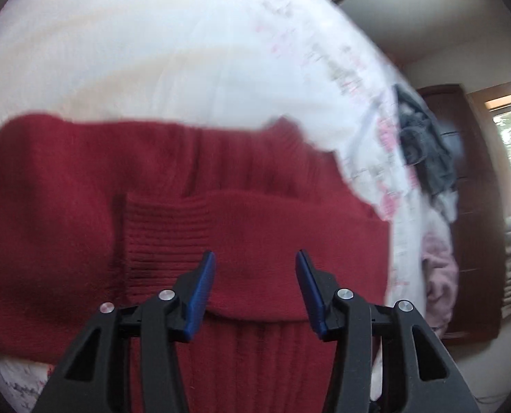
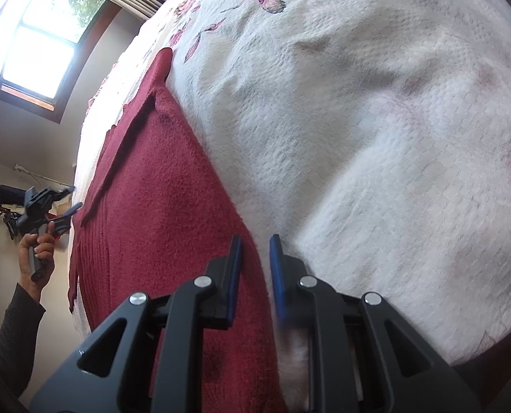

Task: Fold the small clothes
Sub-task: 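Open the right tool and release the sleeve onto the sweater body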

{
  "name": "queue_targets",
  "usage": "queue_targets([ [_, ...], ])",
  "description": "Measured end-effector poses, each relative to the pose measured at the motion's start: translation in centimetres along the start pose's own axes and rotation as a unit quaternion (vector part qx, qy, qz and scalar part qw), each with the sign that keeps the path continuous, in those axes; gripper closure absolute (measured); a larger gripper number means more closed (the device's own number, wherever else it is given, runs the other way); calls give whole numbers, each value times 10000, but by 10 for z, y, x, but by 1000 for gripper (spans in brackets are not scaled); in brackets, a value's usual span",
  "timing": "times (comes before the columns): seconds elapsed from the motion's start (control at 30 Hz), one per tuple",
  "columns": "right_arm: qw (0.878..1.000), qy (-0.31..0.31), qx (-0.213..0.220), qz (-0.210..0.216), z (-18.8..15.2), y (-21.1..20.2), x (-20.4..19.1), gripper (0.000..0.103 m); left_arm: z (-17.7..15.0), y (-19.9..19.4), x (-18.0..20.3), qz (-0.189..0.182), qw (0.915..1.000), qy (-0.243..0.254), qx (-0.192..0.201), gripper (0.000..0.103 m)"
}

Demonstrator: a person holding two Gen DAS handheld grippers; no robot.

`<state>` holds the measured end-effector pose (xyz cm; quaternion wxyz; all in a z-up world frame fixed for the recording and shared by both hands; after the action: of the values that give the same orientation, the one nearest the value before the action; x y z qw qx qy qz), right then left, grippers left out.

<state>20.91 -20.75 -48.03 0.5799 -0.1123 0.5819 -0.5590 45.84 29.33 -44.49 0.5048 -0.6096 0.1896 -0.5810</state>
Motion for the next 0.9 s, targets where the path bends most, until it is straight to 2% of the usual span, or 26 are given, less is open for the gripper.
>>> queue_targets([
  [0.03, 10000, -32, -7, -30, 0, 0, 0, 87, -1, 7, -14, 201, 9998, -73, -54, 77],
  [0.1, 9999, -101, -48, -99, 0, 0, -1, 86, -3, 7, -31, 239, 9994, -225, -66, 94],
  [0.17, 9995, -214, -101, -190, 1, 1, -3, 86, -6, -3, -38, 140, 9993, -345, -24, 95],
  [0.2, 9993, -274, -114, -245, 1, 1, -5, 83, -8, -13, -39, 88, 9994, -346, 11, 91],
  [0.23, 9989, -334, -117, -323, 2, -1, -8, 83, -6, -24, -39, -13, 9993, -355, 76, 77],
  [0.3, 9983, -453, -111, -358, -1, -6, -17, 82, -5, -61, -43, -323, 9979, -354, 427, 60],
  [0.37, 9973, -617, -68, -385, -4, -13, -31, 76, -6, -99, -60, -423, 9949, -423, 815, 47],
  [0.4, 9966, -718, -54, -400, -7, -16, -39, 74, -7, -125, -86, -395, 9920, -559, 1061, 39],
  [0.5, 9950, -912, -67, -405, -14, -23, -61, 67, -13, -183, -161, -156, 9822, -1055, 1547, 38],
  [0.57, 9944, -988, -92, -377, -17, -25, -74, 61, -20, -216, -214, -2, 9718, -1492, 1827, 38],
  [0.67, 9930, -1140, -135, -259, -19, -26, -102, 53, -36, -264, -297, 162, 9435, -2369, 2311, 38],
  [0.7, 9921, -1222, -161, -217, -21, -25, -113, 53, -43, -277, -322, 213, 9310, -2668, 2483, 38],
  [0.83, 9868, -1600, -229, -104, -31, -21, -154, 53, -56, -294, -384, 202, 8970, -3468, 2734, 38],
  [0.9, 9828, -1824, -267, -149, -36, -17, -171, 53, -57, -287, -397, 140, 8909, -3642, 2712, 38],
])
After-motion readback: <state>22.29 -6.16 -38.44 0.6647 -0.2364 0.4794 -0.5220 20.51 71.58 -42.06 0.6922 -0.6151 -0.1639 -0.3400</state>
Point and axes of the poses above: each gripper's, at about its wrist camera, not at the fingertips, and y roughly the way its jaws point, x to its right, z to its top, the point moved 9 cm from there along y, roughly the way its jaws point, and after that the axes turned 5 degrees about x, right-handed, at the moved point
